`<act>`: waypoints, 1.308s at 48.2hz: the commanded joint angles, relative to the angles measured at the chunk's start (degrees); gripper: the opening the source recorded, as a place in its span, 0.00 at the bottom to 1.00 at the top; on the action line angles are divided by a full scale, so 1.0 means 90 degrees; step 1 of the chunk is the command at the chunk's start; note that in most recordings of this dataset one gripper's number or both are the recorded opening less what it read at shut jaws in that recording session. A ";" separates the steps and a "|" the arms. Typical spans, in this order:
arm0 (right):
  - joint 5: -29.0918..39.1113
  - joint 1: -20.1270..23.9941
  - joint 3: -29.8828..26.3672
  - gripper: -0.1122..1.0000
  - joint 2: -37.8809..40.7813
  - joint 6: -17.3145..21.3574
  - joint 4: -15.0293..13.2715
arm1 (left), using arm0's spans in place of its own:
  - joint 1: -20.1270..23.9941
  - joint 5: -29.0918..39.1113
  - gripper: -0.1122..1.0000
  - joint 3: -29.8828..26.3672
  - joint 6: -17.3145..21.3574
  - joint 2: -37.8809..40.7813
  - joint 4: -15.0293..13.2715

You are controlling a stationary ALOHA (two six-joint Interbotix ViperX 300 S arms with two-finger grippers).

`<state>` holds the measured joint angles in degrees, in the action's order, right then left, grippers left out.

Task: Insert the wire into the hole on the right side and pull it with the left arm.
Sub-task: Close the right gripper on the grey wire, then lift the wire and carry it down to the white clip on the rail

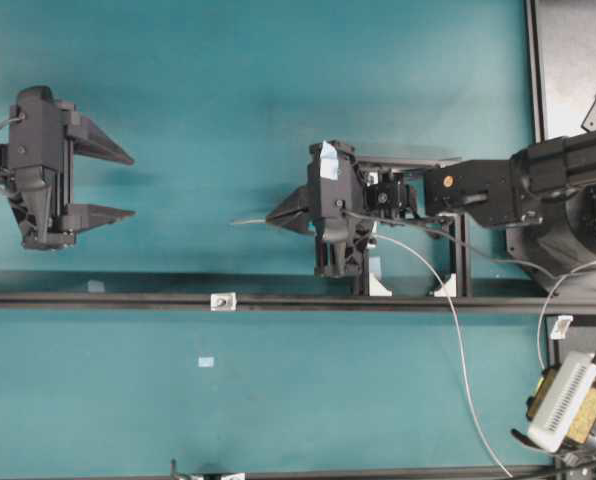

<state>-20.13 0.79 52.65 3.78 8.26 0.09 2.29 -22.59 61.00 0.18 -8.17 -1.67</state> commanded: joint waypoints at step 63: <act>0.0059 0.0625 0.0596 0.12 -0.1992 0.0029 0.0049 | -0.0420 -0.0332 0.86 0.0156 -0.0635 -0.0508 -0.0049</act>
<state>-16.79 5.27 58.10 -14.15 8.35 0.26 -0.44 -22.24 62.31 -5.27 -13.10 -1.85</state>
